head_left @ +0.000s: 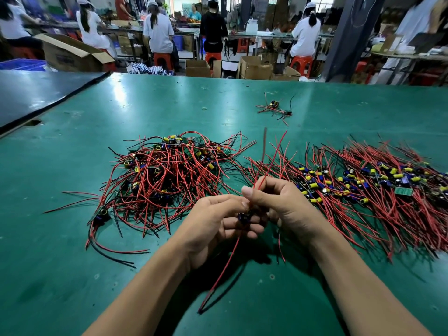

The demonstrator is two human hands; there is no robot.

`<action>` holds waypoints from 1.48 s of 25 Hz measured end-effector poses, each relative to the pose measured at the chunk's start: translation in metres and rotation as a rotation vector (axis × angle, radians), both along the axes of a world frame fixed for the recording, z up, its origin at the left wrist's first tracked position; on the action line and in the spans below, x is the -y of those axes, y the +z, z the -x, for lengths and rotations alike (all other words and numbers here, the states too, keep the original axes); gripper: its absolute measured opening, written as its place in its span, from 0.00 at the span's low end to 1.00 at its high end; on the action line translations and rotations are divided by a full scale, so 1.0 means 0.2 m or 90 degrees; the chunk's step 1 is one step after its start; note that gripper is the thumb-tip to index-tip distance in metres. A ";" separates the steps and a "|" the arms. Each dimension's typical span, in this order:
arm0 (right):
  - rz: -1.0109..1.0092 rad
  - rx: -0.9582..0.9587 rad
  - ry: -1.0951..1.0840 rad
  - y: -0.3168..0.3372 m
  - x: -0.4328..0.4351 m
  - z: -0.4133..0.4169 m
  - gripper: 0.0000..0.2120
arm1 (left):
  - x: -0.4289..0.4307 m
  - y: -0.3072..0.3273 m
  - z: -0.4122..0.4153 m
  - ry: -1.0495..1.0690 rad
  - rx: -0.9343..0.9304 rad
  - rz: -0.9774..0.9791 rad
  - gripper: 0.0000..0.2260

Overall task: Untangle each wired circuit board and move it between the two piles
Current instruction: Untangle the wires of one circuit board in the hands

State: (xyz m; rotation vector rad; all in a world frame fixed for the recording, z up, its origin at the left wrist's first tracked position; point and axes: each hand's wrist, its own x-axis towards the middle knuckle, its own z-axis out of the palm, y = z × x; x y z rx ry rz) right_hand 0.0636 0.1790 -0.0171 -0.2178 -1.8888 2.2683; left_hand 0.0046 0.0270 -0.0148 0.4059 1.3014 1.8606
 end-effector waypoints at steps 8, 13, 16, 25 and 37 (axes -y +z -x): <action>-0.116 0.037 -0.100 -0.03 0.05 0.02 0.18 | -0.01 -0.02 -0.01 0.028 -0.102 0.094 0.04; -0.245 0.039 -0.127 -0.04 0.05 0.02 0.15 | 0.00 -0.01 0.01 0.015 -0.133 0.133 0.07; -0.208 0.063 -0.076 -0.04 0.06 0.02 0.11 | 0.01 -0.02 0.01 0.026 -0.160 0.152 0.09; -0.211 0.093 -0.071 -0.03 0.08 0.03 0.16 | 0.00 -0.03 0.00 0.069 -0.223 0.119 0.06; 0.070 0.043 -0.327 -0.04 -0.03 0.06 0.22 | -0.03 -0.01 -0.03 0.031 -0.236 0.126 0.06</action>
